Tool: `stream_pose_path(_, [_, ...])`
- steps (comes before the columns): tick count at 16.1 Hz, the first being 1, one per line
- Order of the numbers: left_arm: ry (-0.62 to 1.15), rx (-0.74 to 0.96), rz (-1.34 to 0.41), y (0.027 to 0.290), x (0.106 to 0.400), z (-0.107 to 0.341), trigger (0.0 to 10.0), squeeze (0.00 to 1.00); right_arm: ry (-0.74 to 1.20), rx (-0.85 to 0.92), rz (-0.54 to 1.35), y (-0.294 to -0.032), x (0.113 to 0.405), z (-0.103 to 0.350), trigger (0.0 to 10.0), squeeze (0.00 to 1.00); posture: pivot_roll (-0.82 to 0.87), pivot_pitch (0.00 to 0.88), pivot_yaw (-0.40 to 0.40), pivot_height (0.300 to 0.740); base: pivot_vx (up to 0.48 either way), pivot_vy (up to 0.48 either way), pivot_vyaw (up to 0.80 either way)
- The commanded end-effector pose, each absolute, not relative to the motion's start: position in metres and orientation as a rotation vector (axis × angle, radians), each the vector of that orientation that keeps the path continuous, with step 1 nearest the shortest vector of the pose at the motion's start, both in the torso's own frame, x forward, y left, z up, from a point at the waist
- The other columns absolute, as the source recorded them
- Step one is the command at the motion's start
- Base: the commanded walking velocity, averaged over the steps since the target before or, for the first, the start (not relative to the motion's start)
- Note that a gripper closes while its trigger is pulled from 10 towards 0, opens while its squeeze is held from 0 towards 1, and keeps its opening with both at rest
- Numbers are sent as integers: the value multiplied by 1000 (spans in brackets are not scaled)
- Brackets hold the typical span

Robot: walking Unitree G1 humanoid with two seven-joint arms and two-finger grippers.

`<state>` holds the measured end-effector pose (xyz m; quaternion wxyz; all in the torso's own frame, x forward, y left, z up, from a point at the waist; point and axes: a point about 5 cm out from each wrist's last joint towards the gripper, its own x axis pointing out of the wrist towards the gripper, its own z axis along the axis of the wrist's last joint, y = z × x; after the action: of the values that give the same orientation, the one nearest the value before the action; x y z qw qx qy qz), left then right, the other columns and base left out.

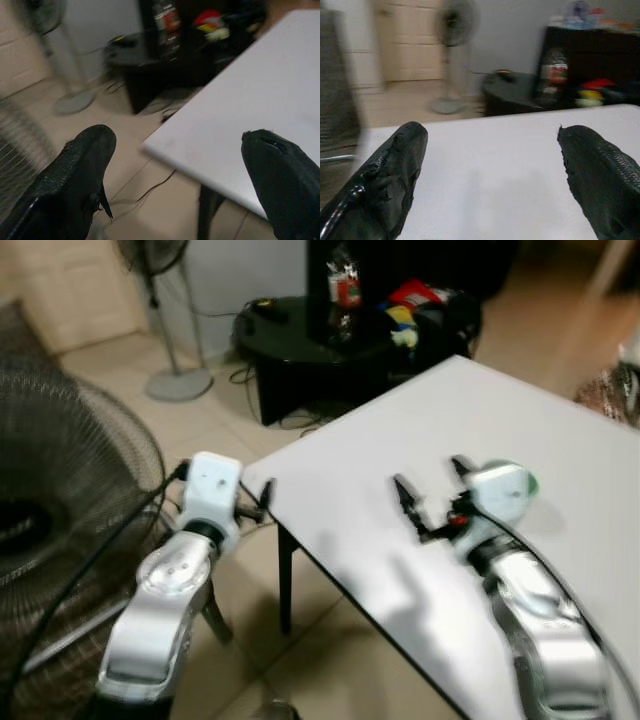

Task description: Setting the table

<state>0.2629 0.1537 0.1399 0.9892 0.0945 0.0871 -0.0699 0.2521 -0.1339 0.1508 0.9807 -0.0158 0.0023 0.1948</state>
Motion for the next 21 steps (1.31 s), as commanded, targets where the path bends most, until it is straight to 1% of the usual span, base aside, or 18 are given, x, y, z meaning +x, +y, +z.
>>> stream_pose_path(1, [142, 175, -148, 149, 261, 147, 10000, 4, 23, -28, 397, -137, 252, 149, 10000, 1000, 72, 0, -2, 740, 0, 0, 800])
stream_pose_path(3, [115, 193, -141, 149, 263, 150, 10000, 0, 0, -33, 400, -135, 253, 152, 10000, 1000, 73, 0, 9, 740, 0, 0, 800])
stream_pose_path(4, [107, 217, -130, 150, 266, 152, 10000, 0, -9, -4, 398, -134, 253, 153, 10000, 1000, 76, 0, 14, 740, 0, 0, 800])
stream_pose_path(7, [87, 244, -150, 150, 272, 160, 10000, 0, 29, 12, 339, -139, 247, 143, 10000, 1000, 75, 0, 46, 740, 0, 0, 800])
stream_pose_path(9, [106, 222, -186, 150, 268, 157, 10000, 0, 34, 7, 290, -140, 240, 140, 10000, 1000, 50, 0, 85, 740, 0, 0, 800])
stream_pose_path(12, [118, 199, -242, 145, 269, 157, 10000, 0, 63, 11, 285, -139, 232, 134, 10000, 1000, 34, 0, 115, 740, 0, 0, 800])
stream_pose_path(15, [135, 202, -242, 145, 270, 155, 10000, 0, 70, 10, 291, -138, 231, 132, 10000, 1000, 47, 0, 100, 740, 0, 0, 800])
stream_pose_path(17, [132, 199, -229, 148, 271, 156, 10000, 0, 65, 10, 292, -137, 236, 135, 10000, 1000, 60, 0, 80, 740, 0, 0, 800])
stream_pose_path(18, [128, 194, -205, 153, 271, 157, 10000, 0, 67, 8, 323, -134, 239, 135, 10000, 1000, 63, 0, 73, 740, 0, 0, 800])
stream_pose_path(20, [134, 179, -230, 152, 269, 159, 10000, 0, 73, 18, 344, -131, 241, 134, 10000, 1000, 77, 0, 52, 740, 0, 0, 800])
stream_pose_path(21, [144, 198, -240, 152, 268, 158, 10000, 0, 70, 31, 370, -128, 242, 136, 10000, 1000, 83, 0, 46, 740, 0, 0, 800])
